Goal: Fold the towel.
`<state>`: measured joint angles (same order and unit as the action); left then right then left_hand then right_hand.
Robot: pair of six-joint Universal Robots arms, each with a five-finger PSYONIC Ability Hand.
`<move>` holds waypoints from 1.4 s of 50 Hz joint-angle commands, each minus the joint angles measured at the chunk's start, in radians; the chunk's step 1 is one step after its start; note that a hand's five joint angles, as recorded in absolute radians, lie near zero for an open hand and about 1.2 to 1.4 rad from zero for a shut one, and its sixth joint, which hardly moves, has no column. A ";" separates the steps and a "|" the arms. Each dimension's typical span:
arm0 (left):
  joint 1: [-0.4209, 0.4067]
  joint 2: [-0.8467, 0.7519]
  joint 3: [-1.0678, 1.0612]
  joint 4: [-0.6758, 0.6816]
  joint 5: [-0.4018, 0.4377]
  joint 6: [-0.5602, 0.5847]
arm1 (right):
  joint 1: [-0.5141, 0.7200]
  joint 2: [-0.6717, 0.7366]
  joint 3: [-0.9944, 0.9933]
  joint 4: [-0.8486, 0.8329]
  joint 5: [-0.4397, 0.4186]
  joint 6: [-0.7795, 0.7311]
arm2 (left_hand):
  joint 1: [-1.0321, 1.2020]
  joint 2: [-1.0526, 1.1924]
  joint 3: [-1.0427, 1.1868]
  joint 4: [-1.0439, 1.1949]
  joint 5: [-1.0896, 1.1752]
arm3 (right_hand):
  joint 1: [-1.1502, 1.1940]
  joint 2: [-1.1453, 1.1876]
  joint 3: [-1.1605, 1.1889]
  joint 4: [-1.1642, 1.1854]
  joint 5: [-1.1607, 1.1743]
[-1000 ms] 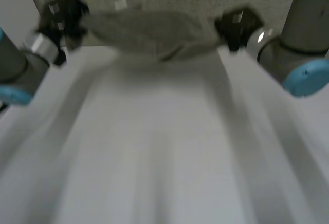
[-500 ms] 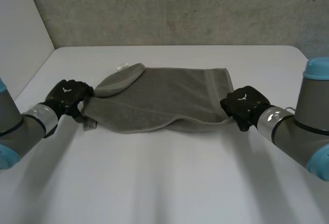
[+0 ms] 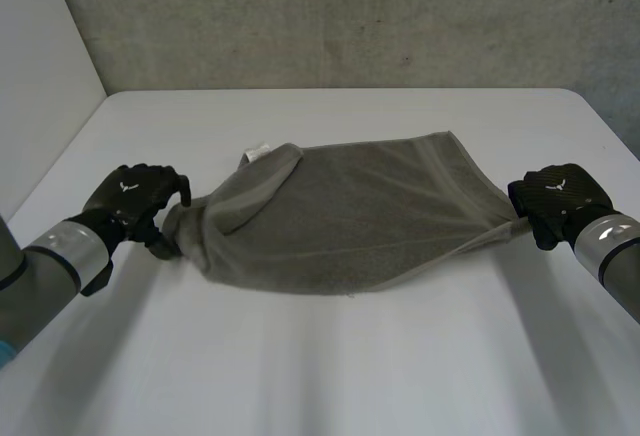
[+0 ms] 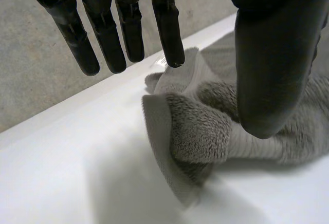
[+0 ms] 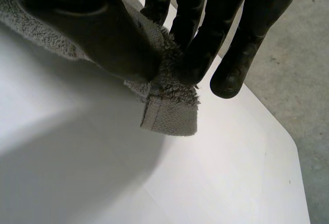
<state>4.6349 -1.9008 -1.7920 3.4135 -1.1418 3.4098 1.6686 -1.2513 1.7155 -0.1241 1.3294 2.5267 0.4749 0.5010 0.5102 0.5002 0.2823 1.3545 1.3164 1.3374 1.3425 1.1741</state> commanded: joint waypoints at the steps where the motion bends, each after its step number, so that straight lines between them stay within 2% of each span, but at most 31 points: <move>1: 0.010 0.152 -0.134 0.000 -0.025 -0.162 | -0.003 0.004 0.006 0.000 -0.004 0.024 | 0.011 -0.015 -0.024 -0.014 0.030 | 0.042 0.080 0.059 0.054 0.048; 6: 0.008 0.206 -0.207 -0.008 -0.061 -0.158 | -0.003 0.009 0.016 -0.005 -0.004 0.024 | 0.050 0.024 0.014 0.024 0.068 | 0.042 0.080 0.059 0.054 0.048; 15: -0.002 0.212 -0.276 -0.049 -0.061 -0.100 | -0.003 0.009 0.024 -0.020 -0.004 0.024 | 0.164 0.138 0.129 0.139 0.182 | 0.042 0.080 0.059 0.054 0.048; 20: 0.010 0.108 -0.259 -0.056 -0.064 0.009 | -0.003 0.010 0.026 -0.020 -0.006 0.023 | 0.158 0.132 0.123 0.133 0.177 | 0.042 0.080 0.059 0.054 0.048; 25: 0.004 0.028 -0.215 -0.048 -0.065 0.064 | -0.001 0.013 0.027 -0.020 -0.006 0.023 | 0.138 0.112 0.103 0.113 0.156 | 0.042 0.080 0.059 0.054 0.048; 31: -0.010 -0.050 -0.139 -0.045 -0.069 0.066 | 0.002 0.012 0.033 -0.022 -0.006 0.023 | 0.120 0.094 0.085 0.095 0.138 | 0.042 0.080 0.059 0.054 0.048; 36: -0.059 -0.144 -0.024 -0.046 -0.073 0.063 | 0.005 0.013 0.038 -0.022 -0.004 0.020 | 0.117 0.091 0.082 0.092 0.135 | 0.042 0.080 0.059 0.054 0.048; 51: -0.162 -0.208 0.192 -0.042 -0.076 0.016 | 0.005 0.020 0.039 -0.022 -0.004 0.014 | 0.117 0.091 0.082 0.092 0.135 | 0.042 0.080 0.059 0.054 0.048; 55: -0.191 -0.257 0.256 -0.043 -0.107 0.012 | 0.006 0.024 0.039 -0.022 -0.004 0.012 | 0.114 0.088 0.079 0.089 0.132 | 0.042 0.080 0.059 0.054 0.048; 60: -0.209 -0.303 0.318 -0.043 -0.139 0.016 | 0.008 0.026 0.039 -0.022 -0.004 0.007 | 0.114 0.088 0.079 0.089 0.132 | 0.042 0.080 0.059 0.054 0.048; 70: -0.220 -0.383 0.436 -0.043 -0.141 0.017 | 0.008 0.041 0.038 -0.022 -0.004 0.004 | 0.117 0.091 0.082 0.092 0.135 | 0.042 0.080 0.059 0.054 0.048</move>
<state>4.4181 -2.2413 -1.4176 3.3705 -1.2850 3.4250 1.6763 -1.2170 1.7542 -0.1457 1.3253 2.5338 0.6002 0.6205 0.6200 0.6176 0.4215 1.3545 1.3164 1.3375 1.3427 1.1741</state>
